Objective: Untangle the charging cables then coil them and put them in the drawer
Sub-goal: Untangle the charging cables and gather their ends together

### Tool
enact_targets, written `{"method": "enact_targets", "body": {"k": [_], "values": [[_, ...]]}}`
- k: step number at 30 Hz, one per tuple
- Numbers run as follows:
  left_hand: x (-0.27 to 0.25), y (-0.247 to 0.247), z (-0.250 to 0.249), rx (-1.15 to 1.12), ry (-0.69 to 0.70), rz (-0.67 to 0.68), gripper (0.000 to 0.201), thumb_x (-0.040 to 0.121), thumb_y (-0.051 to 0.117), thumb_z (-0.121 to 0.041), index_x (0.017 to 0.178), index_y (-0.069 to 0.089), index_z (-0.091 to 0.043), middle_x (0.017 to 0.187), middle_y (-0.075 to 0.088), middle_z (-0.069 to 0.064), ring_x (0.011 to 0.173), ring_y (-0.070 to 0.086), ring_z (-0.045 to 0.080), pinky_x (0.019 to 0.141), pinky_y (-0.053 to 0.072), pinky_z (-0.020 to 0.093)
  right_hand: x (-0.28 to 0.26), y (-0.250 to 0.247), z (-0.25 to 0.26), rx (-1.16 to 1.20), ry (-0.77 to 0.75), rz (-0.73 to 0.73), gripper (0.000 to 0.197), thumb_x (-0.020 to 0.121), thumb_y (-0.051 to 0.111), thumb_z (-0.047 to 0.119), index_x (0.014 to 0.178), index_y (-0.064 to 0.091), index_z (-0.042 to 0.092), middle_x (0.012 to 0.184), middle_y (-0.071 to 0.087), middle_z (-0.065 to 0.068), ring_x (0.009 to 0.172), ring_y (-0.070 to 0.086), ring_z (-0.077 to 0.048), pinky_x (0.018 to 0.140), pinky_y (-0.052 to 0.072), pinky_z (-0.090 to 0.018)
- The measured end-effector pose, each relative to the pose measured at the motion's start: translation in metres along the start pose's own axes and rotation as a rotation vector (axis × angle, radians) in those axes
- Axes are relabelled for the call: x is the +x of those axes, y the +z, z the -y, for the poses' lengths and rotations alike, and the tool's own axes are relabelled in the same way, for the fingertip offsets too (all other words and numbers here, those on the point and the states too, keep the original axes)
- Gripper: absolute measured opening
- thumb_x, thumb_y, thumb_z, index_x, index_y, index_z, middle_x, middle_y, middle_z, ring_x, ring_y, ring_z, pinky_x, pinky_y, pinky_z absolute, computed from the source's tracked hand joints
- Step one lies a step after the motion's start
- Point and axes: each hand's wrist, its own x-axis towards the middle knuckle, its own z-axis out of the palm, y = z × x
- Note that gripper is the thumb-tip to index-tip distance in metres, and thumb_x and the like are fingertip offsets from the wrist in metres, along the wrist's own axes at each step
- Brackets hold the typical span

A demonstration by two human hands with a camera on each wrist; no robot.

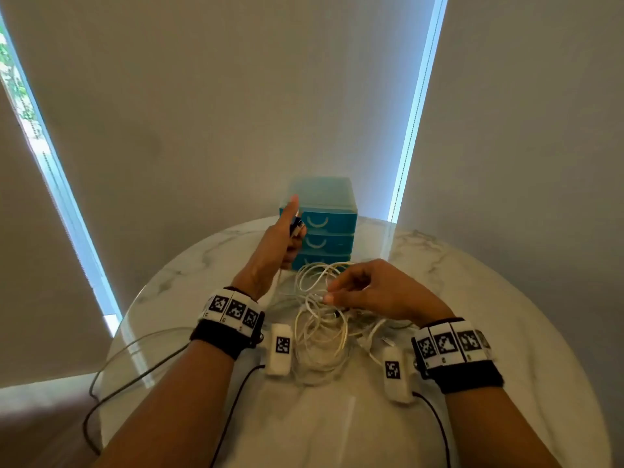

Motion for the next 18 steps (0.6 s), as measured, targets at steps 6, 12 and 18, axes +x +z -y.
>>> {"method": "enact_targets", "body": {"k": [6, 12, 18], "values": [[0.0, -0.031, 0.013, -0.083, -0.013, -0.01, 0.054, 0.1, 0.044, -0.079, 0.082, 0.053, -0.028, 0.066, 0.034, -0.007, 0.056, 0.023, 0.01, 0.057, 0.014, 0.033, 0.008, -0.007, -0.014, -0.039, -0.025, -0.492, 0.009, 0.091, 0.087, 0.024, 0.097, 0.084, 0.03, 0.091, 0.08, 0.016, 0.084, 0.073, 0.002, 0.09, 0.063, -0.03], [-0.001, -0.03, 0.009, -0.116, -0.027, 0.015, 0.052, 0.106, 0.036, -0.072, 0.084, 0.052, -0.027, 0.067, 0.036, -0.008, 0.055, 0.024, 0.009, 0.052, 0.017, 0.027, -0.001, 0.019, 0.027, -0.187, -0.205, -0.237, 0.028, 0.099, 0.075, 0.013, 0.113, 0.081, 0.037, 0.119, 0.073, 0.021, 0.108, 0.061, 0.006, 0.097, 0.05, -0.018], [-0.004, -0.036, 0.007, -0.118, -0.015, 0.04, 0.051, 0.108, 0.035, -0.068, 0.093, 0.054, -0.023, 0.069, 0.039, -0.008, 0.055, 0.027, 0.008, 0.054, 0.021, 0.026, 0.002, 0.04, 0.039, -0.569, -0.158, 0.281, 0.034, 0.09, 0.078, 0.016, 0.107, 0.081, 0.045, 0.117, 0.072, 0.023, 0.111, 0.063, -0.001, 0.1, 0.055, -0.03]]}}
